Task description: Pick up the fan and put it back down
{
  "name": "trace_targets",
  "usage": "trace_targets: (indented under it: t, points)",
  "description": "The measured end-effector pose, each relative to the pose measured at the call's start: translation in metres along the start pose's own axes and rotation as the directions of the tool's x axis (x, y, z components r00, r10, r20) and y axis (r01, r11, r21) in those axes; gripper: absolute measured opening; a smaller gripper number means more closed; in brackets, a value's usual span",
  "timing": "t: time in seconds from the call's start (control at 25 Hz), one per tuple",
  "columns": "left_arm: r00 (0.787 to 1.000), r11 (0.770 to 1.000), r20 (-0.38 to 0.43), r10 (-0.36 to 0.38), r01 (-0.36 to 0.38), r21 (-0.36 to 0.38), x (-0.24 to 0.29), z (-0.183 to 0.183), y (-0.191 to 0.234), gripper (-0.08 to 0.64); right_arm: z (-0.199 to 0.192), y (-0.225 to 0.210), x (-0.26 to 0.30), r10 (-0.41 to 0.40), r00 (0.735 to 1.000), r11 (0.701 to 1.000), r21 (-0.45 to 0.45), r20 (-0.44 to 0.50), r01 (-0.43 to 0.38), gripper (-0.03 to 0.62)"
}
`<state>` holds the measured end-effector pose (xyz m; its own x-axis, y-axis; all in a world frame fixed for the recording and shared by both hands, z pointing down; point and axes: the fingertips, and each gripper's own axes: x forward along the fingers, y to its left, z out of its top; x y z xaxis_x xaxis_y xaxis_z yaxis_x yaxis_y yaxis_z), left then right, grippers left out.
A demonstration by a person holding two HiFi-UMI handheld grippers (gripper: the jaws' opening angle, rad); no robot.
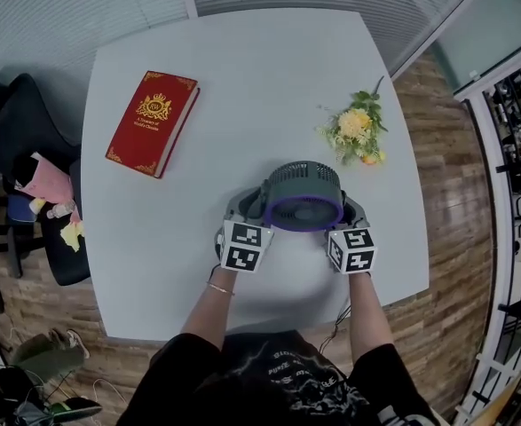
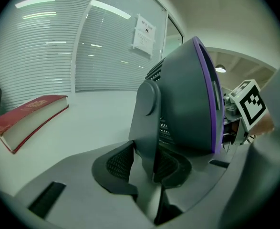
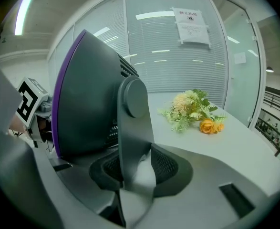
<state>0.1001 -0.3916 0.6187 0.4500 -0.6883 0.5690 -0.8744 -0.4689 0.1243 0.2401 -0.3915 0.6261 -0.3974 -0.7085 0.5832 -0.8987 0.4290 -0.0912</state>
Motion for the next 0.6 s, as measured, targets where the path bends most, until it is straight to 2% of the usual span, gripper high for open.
trace_targets:
  t: [0.44,0.52,0.6]
  points:
    - [1.000,1.000,0.000,0.014,-0.014,-0.010,-0.001,-0.003,-0.001,0.107,-0.001,0.000,-0.002,-0.024,1.000,0.999,-0.033,0.003,0.024,0.133]
    - [1.000,1.000,-0.007,0.014,-0.014,-0.018,-0.003,-0.005,0.000,0.182,-0.002,0.001,-0.002,-0.024,1.000,0.999,-0.031,-0.004,0.024,0.157]
    - [1.000,1.000,-0.026,0.005,-0.005,-0.019,-0.005,-0.010,-0.001,0.215,-0.006,0.002,-0.004,-0.021,1.000,1.000,-0.016,-0.019,0.020,0.183]
